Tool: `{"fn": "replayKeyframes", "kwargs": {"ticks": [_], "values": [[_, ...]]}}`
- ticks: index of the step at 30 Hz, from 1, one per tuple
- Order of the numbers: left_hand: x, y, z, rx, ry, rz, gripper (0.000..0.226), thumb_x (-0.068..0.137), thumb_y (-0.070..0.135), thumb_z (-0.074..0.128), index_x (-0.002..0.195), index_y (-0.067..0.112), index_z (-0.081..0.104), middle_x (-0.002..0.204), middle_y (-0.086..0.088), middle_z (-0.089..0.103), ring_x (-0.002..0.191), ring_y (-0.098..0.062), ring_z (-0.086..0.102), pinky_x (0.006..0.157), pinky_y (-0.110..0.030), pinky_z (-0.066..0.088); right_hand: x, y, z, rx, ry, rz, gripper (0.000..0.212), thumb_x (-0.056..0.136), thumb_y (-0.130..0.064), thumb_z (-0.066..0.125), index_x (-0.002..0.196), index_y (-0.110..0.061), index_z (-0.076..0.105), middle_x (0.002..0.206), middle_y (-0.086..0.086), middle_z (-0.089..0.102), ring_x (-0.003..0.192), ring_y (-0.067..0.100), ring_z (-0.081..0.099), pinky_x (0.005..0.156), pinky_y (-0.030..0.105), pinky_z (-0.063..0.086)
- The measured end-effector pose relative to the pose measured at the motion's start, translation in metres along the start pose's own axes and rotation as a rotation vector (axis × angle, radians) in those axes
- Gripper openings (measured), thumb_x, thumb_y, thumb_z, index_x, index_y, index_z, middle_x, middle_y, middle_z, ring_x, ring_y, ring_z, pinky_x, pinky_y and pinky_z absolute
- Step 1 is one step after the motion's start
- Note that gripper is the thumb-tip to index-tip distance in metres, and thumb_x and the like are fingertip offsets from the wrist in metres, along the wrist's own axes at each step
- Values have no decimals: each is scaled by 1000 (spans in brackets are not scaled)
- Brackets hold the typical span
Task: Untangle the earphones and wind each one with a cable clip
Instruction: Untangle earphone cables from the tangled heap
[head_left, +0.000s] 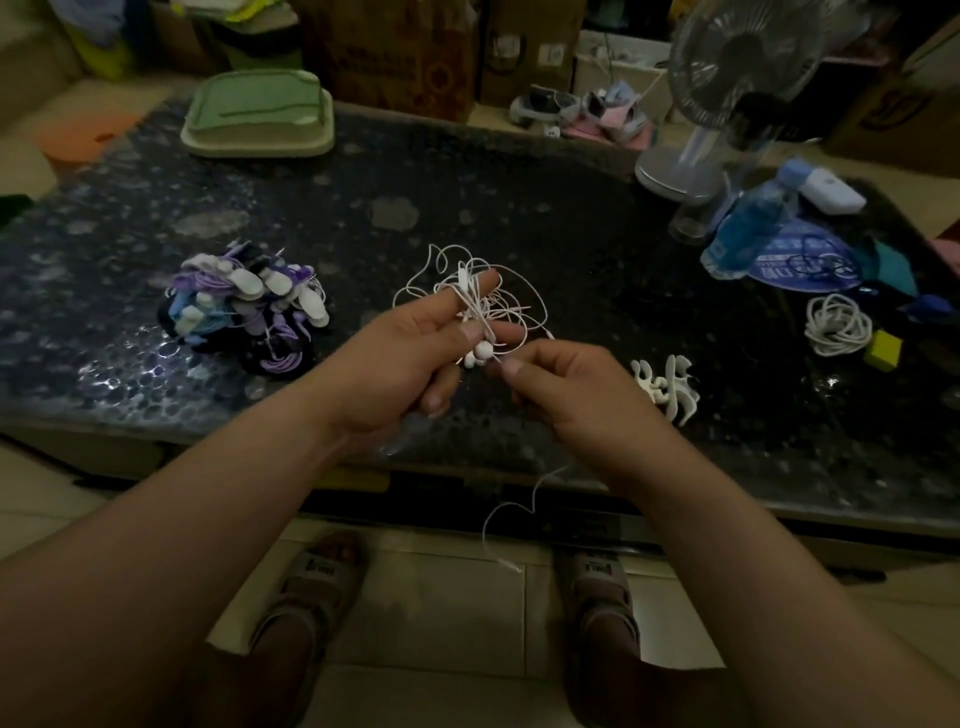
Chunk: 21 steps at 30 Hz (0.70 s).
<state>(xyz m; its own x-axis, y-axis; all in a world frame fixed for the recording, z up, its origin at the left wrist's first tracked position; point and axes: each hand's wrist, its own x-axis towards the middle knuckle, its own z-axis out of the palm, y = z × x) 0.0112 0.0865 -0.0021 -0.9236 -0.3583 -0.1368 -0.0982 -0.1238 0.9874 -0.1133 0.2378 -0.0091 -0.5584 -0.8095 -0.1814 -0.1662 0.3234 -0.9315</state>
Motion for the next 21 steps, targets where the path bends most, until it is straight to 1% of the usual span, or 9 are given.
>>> {"fn": "replayKeyframes", "kwargs": {"ticks": [2, 8, 9, 10, 11, 12, 13, 15, 21], "values": [[0, -3, 1, 15, 46, 2, 50, 110, 12, 42, 155, 33, 42, 132, 2, 72, 42, -4, 35, 43, -17, 35, -1, 0, 5, -138, -17, -56, 19, 103, -26, 61, 98, -20, 78, 88, 12, 74, 76, 27, 66, 75, 42, 53], [-5, -4, 4, 284, 115, 30, 49, 110, 11, 47, 155, 29, 45, 109, 9, 78, 46, 0, 28, 50, -11, 28, -7, -7, 11, -321, 51, -204, 17, 103, -25, 62, 95, -21, 77, 80, -6, 71, 59, -1, 55, 56, 15, 41], [-5, -6, 6, 352, 103, 41, 48, 110, 10, 46, 155, 25, 45, 109, 20, 70, 68, -7, 19, 70, -6, 23, -6, -8, 9, -348, 75, -204, 15, 101, -26, 64, 93, -23, 76, 76, -9, 70, 61, -1, 56, 56, 13, 41], [-7, -6, 9, 407, 81, 39, 46, 110, 9, 45, 154, 23, 46, 104, 34, 54, 79, 21, 29, 76, -3, 45, -6, -8, 6, -388, 89, -202, 14, 100, -27, 66, 91, -24, 76, 74, -11, 68, 64, 0, 59, 57, 13, 41], [-8, -6, 12, 448, 52, 17, 43, 111, 10, 44, 151, 22, 50, 97, 41, 45, 75, 1, 18, 84, -8, 46, -5, -8, 4, -422, 97, -201, 13, 99, -28, 67, 89, -24, 76, 74, -11, 69, 68, 0, 61, 60, 13, 43], [-9, -7, 14, 477, 24, -13, 37, 112, 12, 42, 144, 24, 57, 71, 25, 23, 74, 23, 37, 73, -11, 21, -4, -8, 1, -439, 100, -201, 13, 98, -28, 68, 89, -24, 76, 77, -12, 70, 73, 0, 63, 64, 14, 46], [-10, -7, 14, 495, -2, -42, 31, 112, 13, 41, 129, 26, 64, 55, 25, 55, 54, 9, 42, 53, -20, 34, -3, -8, -2, -442, 103, -204, 12, 97, -28, 69, 88, -24, 77, 80, -12, 72, 77, 0, 65, 69, 18, 50], [-11, -7, 15, 545, -19, -62, 28, 111, 14, 41, 101, 26, 64, 59, 22, 56, 59, -5, 46, 55, -27, 39, -2, -8, -6, -437, 127, -216, 10, 95, -28, 73, 86, -25, 76, 83, -14, 73, 80, -1, 66, 74, 24, 53], [-13, -12, 16, 674, -160, -59, 25, 109, 25, 47, 97, 18, 67, 78, 9, 62, 68, -7, 54, 69, -38, 48, -1, -13, -23, -433, 109, -240, 11, 90, -31, 80, 86, -25, 72, 79, -8, 71, 74, 4, 66, 65, 21, 52]]}}
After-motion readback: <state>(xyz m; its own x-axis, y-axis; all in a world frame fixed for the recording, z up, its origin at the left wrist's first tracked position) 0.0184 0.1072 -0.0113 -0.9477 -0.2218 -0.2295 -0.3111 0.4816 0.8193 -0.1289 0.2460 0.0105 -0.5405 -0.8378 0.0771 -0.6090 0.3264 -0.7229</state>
